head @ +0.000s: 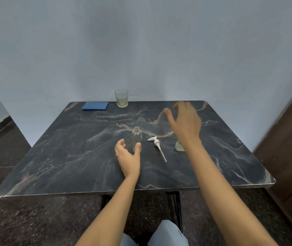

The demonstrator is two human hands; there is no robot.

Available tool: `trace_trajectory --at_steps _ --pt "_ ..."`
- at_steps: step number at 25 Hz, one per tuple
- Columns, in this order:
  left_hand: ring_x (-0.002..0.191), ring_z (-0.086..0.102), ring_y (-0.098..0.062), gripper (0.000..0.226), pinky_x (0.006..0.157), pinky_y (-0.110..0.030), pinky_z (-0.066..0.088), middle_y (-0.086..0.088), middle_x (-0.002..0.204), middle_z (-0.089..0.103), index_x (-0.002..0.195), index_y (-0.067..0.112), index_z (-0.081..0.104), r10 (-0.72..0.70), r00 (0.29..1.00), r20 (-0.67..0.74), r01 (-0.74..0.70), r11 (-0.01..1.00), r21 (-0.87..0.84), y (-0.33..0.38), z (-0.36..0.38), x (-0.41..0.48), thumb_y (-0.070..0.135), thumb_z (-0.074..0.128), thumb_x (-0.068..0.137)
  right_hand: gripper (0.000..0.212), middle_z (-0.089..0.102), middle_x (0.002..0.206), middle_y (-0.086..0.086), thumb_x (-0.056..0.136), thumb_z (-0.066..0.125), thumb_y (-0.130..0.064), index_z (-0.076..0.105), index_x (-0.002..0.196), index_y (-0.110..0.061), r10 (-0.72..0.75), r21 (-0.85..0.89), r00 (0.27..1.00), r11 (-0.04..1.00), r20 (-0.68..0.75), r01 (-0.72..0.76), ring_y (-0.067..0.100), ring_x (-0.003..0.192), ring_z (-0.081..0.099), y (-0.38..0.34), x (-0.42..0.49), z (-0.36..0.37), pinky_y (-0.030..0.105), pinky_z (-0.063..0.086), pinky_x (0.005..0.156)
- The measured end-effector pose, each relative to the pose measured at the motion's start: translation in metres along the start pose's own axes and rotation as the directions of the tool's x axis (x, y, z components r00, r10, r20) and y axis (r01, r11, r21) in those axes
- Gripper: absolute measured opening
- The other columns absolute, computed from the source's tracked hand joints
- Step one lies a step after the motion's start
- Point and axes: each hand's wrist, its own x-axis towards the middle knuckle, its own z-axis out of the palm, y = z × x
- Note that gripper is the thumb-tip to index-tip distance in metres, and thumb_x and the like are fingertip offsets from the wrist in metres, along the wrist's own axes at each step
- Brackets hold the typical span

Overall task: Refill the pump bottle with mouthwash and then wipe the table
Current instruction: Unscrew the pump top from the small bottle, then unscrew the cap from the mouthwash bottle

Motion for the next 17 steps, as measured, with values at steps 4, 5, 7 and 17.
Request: trace_trajectory --at_steps 4,5,7,17 --pt "0.092 0.051 -0.013 0.038 0.082 -0.027 0.046 0.003 0.107 0.049 0.110 0.016 0.050 0.136 0.990 -0.022 -0.138 0.977 -0.166 0.035 0.014 -0.028 0.018 0.074 0.080 0.084 0.055 0.111 0.016 0.084 0.033 -0.076 0.049 0.118 0.000 0.285 -0.394 0.947 0.895 0.146 -0.209 0.029 0.089 0.059 0.028 0.037 -0.024 0.031 0.036 0.061" --pt "0.092 0.052 -0.010 0.040 0.081 -0.023 0.045 0.005 0.108 0.050 0.110 0.018 0.050 0.134 0.987 0.088 -0.116 0.975 -0.192 0.046 0.026 -0.032 0.018 0.075 0.079 0.088 0.056 0.108 0.016 0.083 0.031 -0.077 0.051 0.116 0.001 0.332 -0.452 0.921 0.866 0.206 -0.211 0.027 0.083 0.058 0.031 0.041 -0.022 0.029 0.036 0.060" --pt "0.100 0.053 -0.007 0.049 0.085 -0.018 0.043 0.007 0.114 0.051 0.116 0.019 0.049 0.135 0.941 0.312 -0.075 0.978 -0.197 0.064 0.053 -0.038 0.018 0.078 0.077 0.085 0.058 0.089 0.011 0.085 0.027 -0.076 0.061 0.105 0.000 0.312 -0.548 0.899 0.830 0.307 -0.101 0.020 0.066 0.050 0.036 0.045 -0.012 0.025 0.031 0.051" --pt "0.103 0.064 -0.015 0.054 0.099 -0.042 0.049 0.000 0.111 0.066 0.115 0.015 0.055 -0.045 0.667 0.744 0.146 0.987 -0.071 0.076 0.132 -0.018 0.004 0.081 0.070 0.073 0.043 0.055 0.000 0.094 0.017 -0.064 0.071 0.095 -0.015 0.169 -0.594 0.882 0.791 0.441 0.145 0.013 0.046 0.037 0.053 0.049 0.003 0.022 0.030 0.046"
